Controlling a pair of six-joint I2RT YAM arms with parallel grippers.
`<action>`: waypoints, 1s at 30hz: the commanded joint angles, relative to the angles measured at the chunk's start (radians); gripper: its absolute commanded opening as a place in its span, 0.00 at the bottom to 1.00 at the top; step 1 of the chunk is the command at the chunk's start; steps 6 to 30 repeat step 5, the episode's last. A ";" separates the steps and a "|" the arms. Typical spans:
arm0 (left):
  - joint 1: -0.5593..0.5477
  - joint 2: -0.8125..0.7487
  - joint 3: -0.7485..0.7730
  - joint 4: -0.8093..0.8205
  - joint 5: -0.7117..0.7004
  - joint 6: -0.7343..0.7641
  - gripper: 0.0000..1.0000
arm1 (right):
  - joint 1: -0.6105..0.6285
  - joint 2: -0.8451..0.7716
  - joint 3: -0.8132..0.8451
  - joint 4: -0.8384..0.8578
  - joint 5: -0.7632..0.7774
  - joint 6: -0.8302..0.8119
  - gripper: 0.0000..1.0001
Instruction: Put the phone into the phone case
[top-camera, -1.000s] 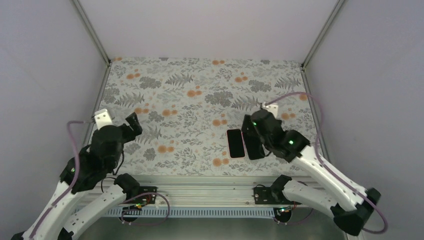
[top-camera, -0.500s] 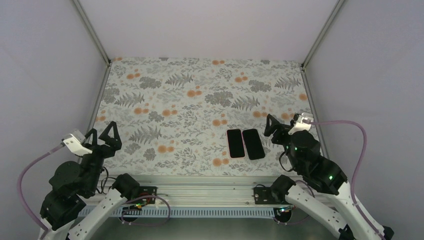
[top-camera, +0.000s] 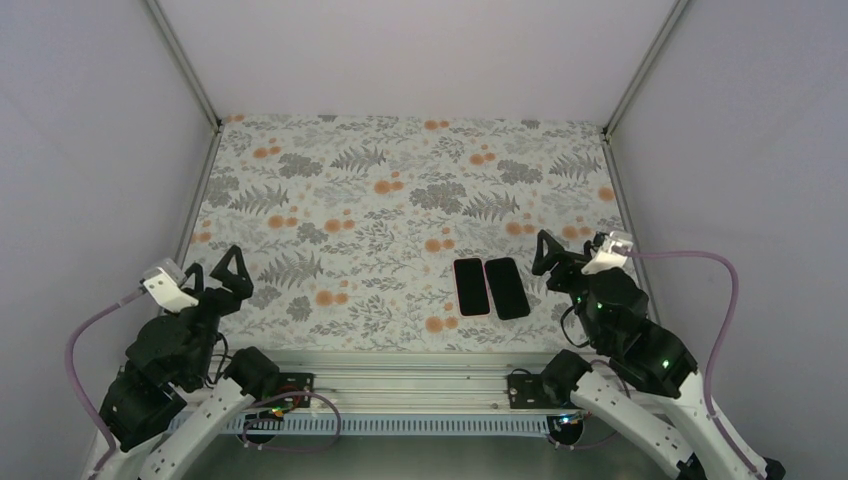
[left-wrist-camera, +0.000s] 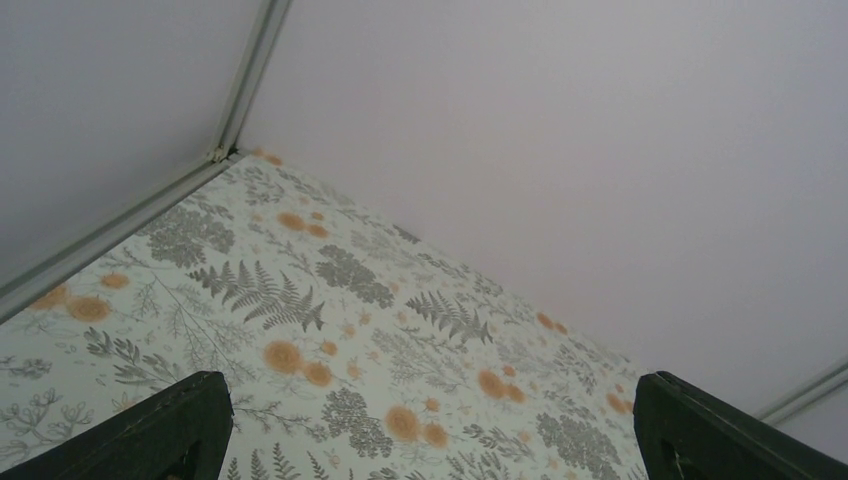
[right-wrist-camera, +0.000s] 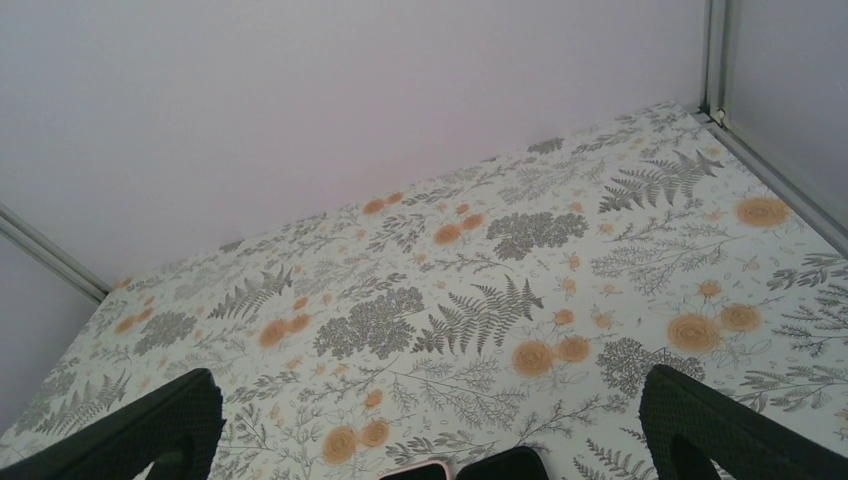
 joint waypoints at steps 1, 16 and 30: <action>0.001 -0.013 0.001 -0.010 -0.030 -0.016 1.00 | -0.008 -0.013 -0.014 0.016 0.052 0.009 0.99; 0.001 0.002 0.001 -0.009 -0.028 -0.015 1.00 | -0.008 -0.018 -0.012 0.013 0.056 0.014 0.99; 0.001 0.002 0.001 -0.009 -0.028 -0.015 1.00 | -0.008 -0.018 -0.012 0.013 0.056 0.014 0.99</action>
